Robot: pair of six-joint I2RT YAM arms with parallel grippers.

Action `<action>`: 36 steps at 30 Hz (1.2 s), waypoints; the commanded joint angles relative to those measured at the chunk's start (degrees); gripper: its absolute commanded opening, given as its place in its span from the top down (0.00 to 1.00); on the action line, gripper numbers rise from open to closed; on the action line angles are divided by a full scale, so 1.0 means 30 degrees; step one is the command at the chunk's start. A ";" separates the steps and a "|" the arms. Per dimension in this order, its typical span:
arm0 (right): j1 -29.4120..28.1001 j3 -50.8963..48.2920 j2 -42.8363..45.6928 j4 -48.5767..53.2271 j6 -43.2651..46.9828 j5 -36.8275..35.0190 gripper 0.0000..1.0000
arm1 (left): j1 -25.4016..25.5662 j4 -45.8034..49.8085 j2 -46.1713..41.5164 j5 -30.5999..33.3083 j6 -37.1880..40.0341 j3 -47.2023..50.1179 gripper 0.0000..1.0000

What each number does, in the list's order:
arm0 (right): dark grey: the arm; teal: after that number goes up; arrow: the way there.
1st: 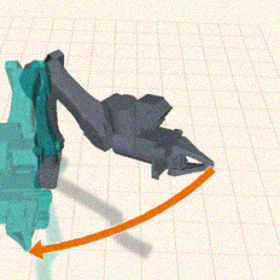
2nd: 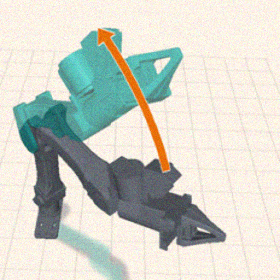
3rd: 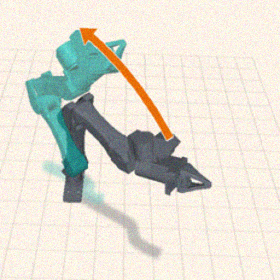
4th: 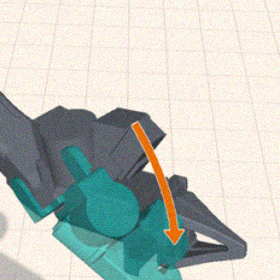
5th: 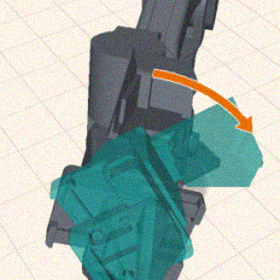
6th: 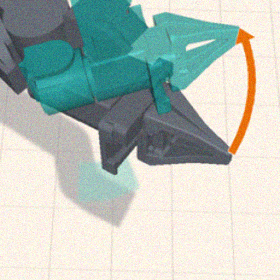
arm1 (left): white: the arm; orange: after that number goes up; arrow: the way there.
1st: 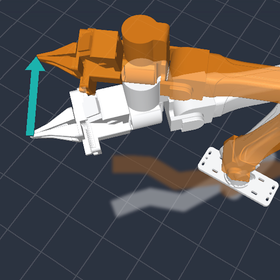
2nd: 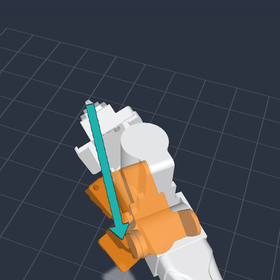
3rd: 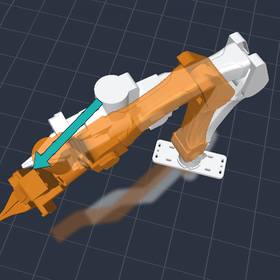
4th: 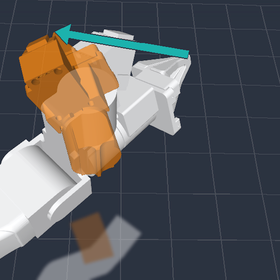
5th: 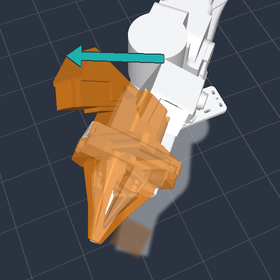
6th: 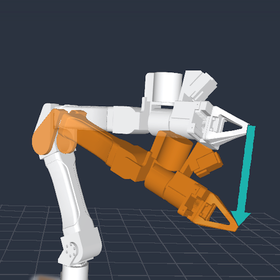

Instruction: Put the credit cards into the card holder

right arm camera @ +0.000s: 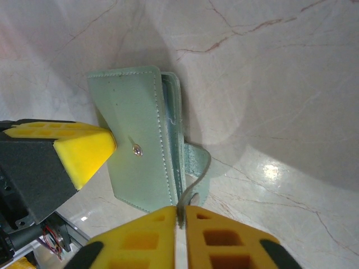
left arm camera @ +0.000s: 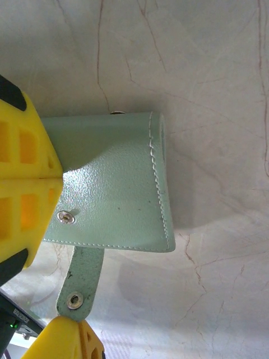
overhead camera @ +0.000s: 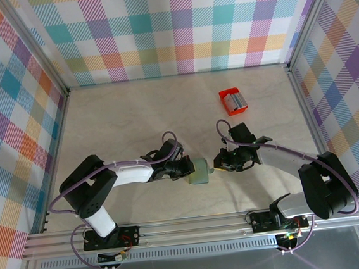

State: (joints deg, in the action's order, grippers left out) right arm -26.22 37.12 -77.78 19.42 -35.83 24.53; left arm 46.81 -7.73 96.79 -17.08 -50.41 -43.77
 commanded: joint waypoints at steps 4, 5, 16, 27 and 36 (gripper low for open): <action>0.0097 0.0293 0.0465 0.0783 0.0505 -0.0246 0.79 | 0.0152 -0.0667 0.0876 0.0190 -0.0567 0.0505 0.96; 0.0096 0.0311 0.0440 0.0792 0.0484 -0.0239 0.79 | 0.0157 -0.0676 0.0847 0.0186 -0.0569 0.0520 0.96; 0.0097 0.0304 0.0087 0.0598 0.0367 -0.0063 0.91 | 0.0184 -0.0526 0.0662 0.0127 -0.0506 0.0591 0.95; -0.0041 0.0482 0.0457 -0.0027 0.1608 0.1382 1.00 | 0.0159 -0.0502 0.0546 0.0014 -0.0481 0.0535 0.95; -0.0705 0.1877 -0.1645 0.0282 0.2467 0.1986 1.00 | 0.0158 -0.0515 0.0650 -0.0078 -0.0481 0.0439 0.94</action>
State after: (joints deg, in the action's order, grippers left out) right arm -27.40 40.53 -80.60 20.21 -30.70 27.88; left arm 46.85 -10.74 97.67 -17.56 -51.66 -43.16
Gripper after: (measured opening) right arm 0.043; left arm 0.060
